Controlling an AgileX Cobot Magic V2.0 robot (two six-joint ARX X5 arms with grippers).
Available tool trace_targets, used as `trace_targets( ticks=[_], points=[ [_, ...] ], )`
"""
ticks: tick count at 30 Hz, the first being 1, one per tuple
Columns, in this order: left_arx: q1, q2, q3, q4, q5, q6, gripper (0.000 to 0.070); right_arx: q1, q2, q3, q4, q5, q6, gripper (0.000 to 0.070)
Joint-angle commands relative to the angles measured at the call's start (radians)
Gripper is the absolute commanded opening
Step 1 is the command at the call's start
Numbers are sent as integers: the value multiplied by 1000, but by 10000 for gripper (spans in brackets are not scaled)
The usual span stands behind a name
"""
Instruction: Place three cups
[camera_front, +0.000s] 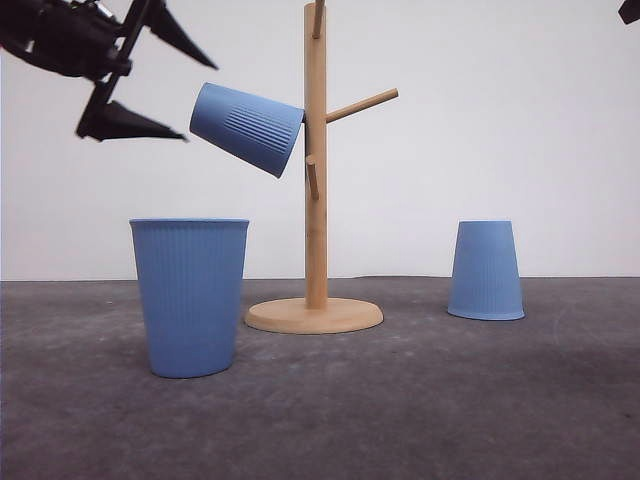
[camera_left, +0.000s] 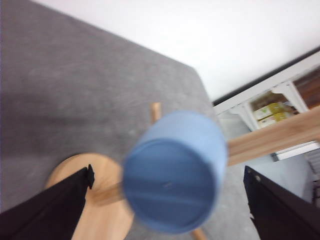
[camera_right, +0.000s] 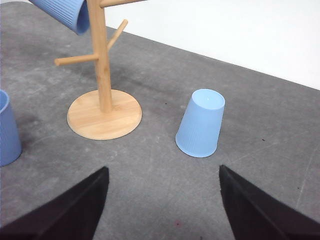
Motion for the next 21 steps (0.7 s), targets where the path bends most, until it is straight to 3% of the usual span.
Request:
trace_targets(
  ticks=[1, 4, 7, 9, 11, 15, 21],
  points=[
    [16, -9, 28, -44, 1, 96, 590, 5, 2, 15, 10, 1, 14, 445],
    [46, -48, 28, -177, -44, 225, 533, 5, 2, 15, 9, 1, 14, 445],
    [58, -109, 28, -357, -167, 408, 429, 5, 2, 15, 9, 2, 14, 445],
    [57, -155, 27, -460, -253, 505, 424, 5, 3, 15, 9, 2, 14, 445],
    [54, -200, 22, -535, -285, 560, 424, 5, 3, 15, 9, 2, 14, 445],
    [53, -303, -46, -559, -298, 562, 422, 5, 2, 15, 9, 5, 14, 445],
    [53, -513, -311, -385, -386, 456, 422, 5, 3, 15, 9, 18, 34, 445]
  ],
)
